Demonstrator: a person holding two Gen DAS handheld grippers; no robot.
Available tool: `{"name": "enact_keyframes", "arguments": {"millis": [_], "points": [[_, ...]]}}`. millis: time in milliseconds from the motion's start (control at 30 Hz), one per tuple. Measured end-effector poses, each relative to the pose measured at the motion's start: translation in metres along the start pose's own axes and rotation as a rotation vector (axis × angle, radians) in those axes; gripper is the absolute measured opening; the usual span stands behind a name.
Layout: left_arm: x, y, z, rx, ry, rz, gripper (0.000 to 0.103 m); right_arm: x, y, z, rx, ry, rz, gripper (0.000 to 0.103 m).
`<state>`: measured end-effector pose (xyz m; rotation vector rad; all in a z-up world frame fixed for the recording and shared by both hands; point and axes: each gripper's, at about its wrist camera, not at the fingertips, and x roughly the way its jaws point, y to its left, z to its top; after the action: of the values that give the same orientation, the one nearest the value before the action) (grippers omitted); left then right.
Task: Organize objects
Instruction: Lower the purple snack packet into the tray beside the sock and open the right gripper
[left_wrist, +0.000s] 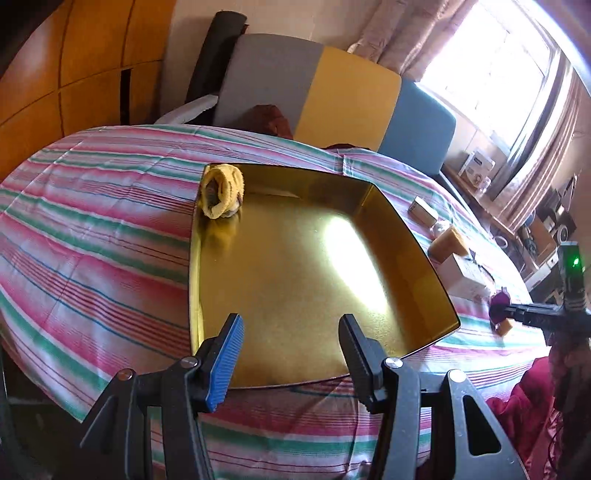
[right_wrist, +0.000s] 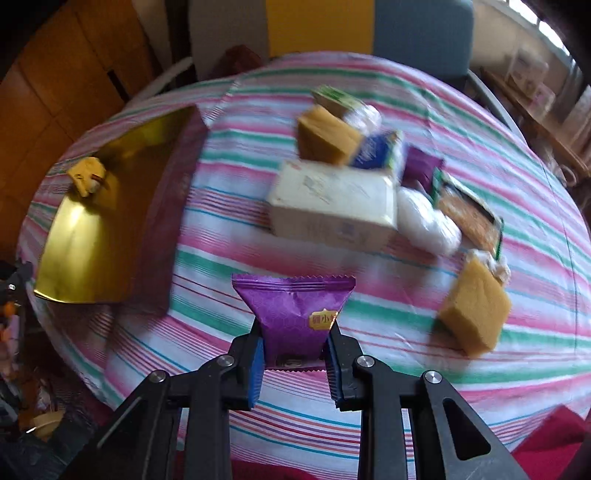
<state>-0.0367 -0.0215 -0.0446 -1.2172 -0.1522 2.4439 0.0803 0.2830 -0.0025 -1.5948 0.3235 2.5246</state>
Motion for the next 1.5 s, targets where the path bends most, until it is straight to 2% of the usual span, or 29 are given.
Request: {"name": "enact_keyframes", "arguments": {"millis": [33,100,200,333,467,733,933,1000,1100,1133,1300,1500], "points": [[-0.003,0.001,-0.001,-0.002,-0.006,0.007,0.054,-0.009,0.012,-0.002,-0.014,-0.015,0.022,0.028],[-0.006,0.005,0.000,-0.002,-0.013,0.016,0.054,-0.008,0.044,0.020,-0.054,-0.044,0.066,0.028],[-0.012,0.012,0.000,0.003,-0.024,0.070,0.054,-0.011,0.091,0.037,-0.109,-0.074,0.155,0.028],[-0.023,0.025,-0.001,-0.019,-0.052,0.122,0.054,0.009,0.148,0.055,-0.181,-0.060,0.254,0.029],[-0.028,0.035,0.000,-0.042,-0.060,0.142,0.054,0.045,0.197,0.067,-0.220,-0.001,0.285,0.029],[-0.023,0.045,-0.004,-0.049,-0.045,0.151,0.054,0.107,0.253,0.094,-0.213,0.086,0.279,0.029],[-0.016,0.051,-0.007,-0.076,-0.014,0.146,0.054,0.144,0.280,0.118,-0.160,0.141,0.285,0.032],[-0.015,0.053,-0.007,-0.082,-0.010,0.145,0.054,0.148,0.285,0.124,-0.136,0.131,0.307,0.033],[-0.016,0.054,-0.007,-0.088,-0.014,0.144,0.054,0.147,0.287,0.128,-0.119,0.107,0.350,0.049],[-0.016,0.054,-0.007,-0.089,-0.013,0.143,0.054,0.144,0.286,0.129,-0.113,0.095,0.361,0.060],[-0.013,0.054,-0.008,-0.103,0.002,0.137,0.054,0.127,0.271,0.125,-0.105,0.050,0.371,0.060],[-0.014,0.047,-0.010,-0.092,0.016,0.120,0.054,0.108,0.245,0.108,-0.113,0.004,0.319,0.063]]}}
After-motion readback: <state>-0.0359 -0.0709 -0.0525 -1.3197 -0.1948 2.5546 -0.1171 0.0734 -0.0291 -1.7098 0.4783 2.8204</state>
